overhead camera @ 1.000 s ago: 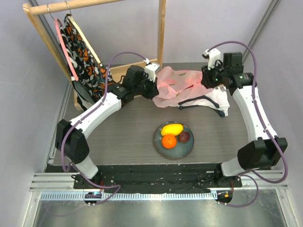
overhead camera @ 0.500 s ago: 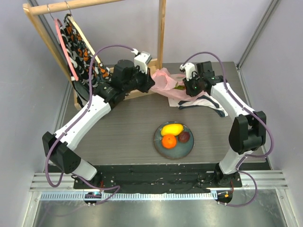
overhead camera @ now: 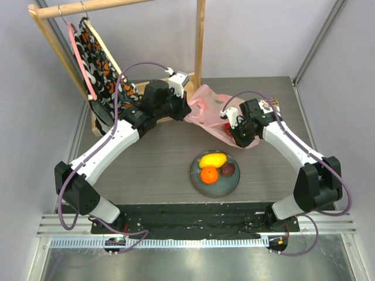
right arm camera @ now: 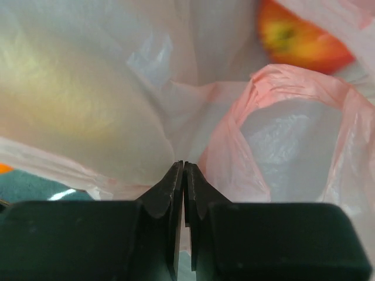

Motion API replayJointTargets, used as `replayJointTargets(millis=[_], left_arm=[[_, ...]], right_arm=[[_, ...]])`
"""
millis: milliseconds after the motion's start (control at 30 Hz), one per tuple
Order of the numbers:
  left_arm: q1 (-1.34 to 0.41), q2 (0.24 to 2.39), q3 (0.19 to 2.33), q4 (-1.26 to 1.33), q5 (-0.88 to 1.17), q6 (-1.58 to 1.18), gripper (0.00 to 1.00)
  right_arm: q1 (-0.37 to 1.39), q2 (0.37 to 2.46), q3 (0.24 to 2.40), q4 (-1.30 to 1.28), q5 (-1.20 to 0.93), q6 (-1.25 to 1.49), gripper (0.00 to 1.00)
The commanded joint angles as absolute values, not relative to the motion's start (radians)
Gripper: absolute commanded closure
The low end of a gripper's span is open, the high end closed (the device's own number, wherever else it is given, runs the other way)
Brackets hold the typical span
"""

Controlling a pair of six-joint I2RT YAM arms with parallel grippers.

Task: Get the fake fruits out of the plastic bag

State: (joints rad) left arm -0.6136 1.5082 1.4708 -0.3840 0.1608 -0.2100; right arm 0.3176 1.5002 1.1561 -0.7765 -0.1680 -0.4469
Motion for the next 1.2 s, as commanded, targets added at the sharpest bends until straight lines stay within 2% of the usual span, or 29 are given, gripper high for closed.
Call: replayJointTargets(millis=[0, 233, 333, 433, 533, 567, 600, 633, 733, 833, 1167], left_arm=[[-0.611, 1.489, 1.474, -0.35, 0.196, -0.239, 1.0], [-0.611, 1.486, 1.454, -0.334, 0.218, -0.256, 1.0], [-0.609, 1.471, 1.444, -0.334, 0.215, -0.249, 1.0], [-0.609, 1.462, 1.43, -0.333, 0.21, -0.239, 1.0], [-0.609, 1.456, 1.422, -0.334, 0.21, -0.238, 1.0], [-0.609, 1.454, 1.42, -0.333, 0.212, -0.236, 1.0], [-0.609, 1.454, 1.42, -0.333, 0.212, -0.235, 1.0], [-0.609, 1.454, 1.422, -0.333, 0.212, -0.233, 1.0], [-0.607, 1.457, 1.42, -0.33, 0.215, -0.232, 1.0], [-0.607, 1.463, 1.42, -0.327, 0.224, -0.238, 1.0], [-0.607, 1.476, 1.427, -0.321, 0.238, -0.239, 1.0]], right_arm=[[0.318, 1.427, 1.259, -0.818, -0.127, -0.468, 0.87], [0.319, 1.528, 1.397, -0.762, -0.153, -0.452, 0.87], [0.318, 1.592, 1.437, -0.749, -0.167, -0.439, 0.83], [0.319, 1.663, 1.472, -0.741, -0.173, -0.408, 0.75], [0.318, 1.715, 1.509, -0.758, -0.178, -0.4, 0.63], [0.318, 1.724, 1.514, -0.761, -0.176, -0.396, 0.56], [0.318, 1.73, 1.522, -0.756, -0.152, -0.387, 0.42], [0.321, 1.739, 1.523, -0.744, -0.123, -0.374, 0.37], [0.319, 1.749, 1.523, -0.707, -0.036, -0.361, 0.23], [0.318, 1.761, 1.525, -0.686, 0.023, -0.356, 0.14], [0.319, 1.882, 1.568, -0.647, 0.057, -0.359, 0.11]])
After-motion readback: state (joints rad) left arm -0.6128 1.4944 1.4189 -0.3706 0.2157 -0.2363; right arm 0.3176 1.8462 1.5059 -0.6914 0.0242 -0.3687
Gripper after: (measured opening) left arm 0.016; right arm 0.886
